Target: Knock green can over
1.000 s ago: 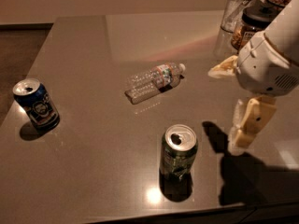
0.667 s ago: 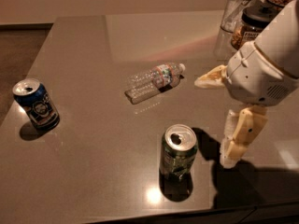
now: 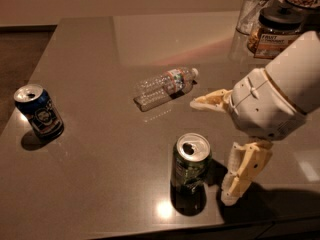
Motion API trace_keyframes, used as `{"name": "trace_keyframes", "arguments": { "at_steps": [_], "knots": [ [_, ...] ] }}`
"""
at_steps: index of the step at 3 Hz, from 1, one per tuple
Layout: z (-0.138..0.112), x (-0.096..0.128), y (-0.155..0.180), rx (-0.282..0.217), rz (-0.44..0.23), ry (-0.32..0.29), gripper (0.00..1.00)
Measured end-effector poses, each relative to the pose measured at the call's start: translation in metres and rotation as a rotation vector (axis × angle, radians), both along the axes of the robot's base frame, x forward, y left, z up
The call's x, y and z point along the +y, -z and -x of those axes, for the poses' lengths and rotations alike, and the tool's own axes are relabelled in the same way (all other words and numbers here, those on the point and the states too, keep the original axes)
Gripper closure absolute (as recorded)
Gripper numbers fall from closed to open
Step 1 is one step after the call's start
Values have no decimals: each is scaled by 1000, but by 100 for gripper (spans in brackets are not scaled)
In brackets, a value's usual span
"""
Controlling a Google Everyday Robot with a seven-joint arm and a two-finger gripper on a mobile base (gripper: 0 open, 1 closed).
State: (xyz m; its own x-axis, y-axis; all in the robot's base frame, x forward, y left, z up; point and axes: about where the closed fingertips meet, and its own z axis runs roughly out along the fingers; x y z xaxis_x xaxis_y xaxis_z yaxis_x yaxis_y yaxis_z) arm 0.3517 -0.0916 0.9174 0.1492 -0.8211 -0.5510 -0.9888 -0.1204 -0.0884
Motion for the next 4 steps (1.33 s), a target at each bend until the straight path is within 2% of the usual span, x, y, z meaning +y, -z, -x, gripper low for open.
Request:
{"name": "trace_keyframes", "arguments": {
  "at_steps": [1, 2, 3, 4],
  "knots": [
    [2, 3, 9, 3, -34, -6, 0],
    [2, 7, 10, 19, -64, -6, 15],
    [5, 14, 3, 35, -95, -13, 39],
    [6, 20, -11, 46, -112, -18, 70]
  ]
}}
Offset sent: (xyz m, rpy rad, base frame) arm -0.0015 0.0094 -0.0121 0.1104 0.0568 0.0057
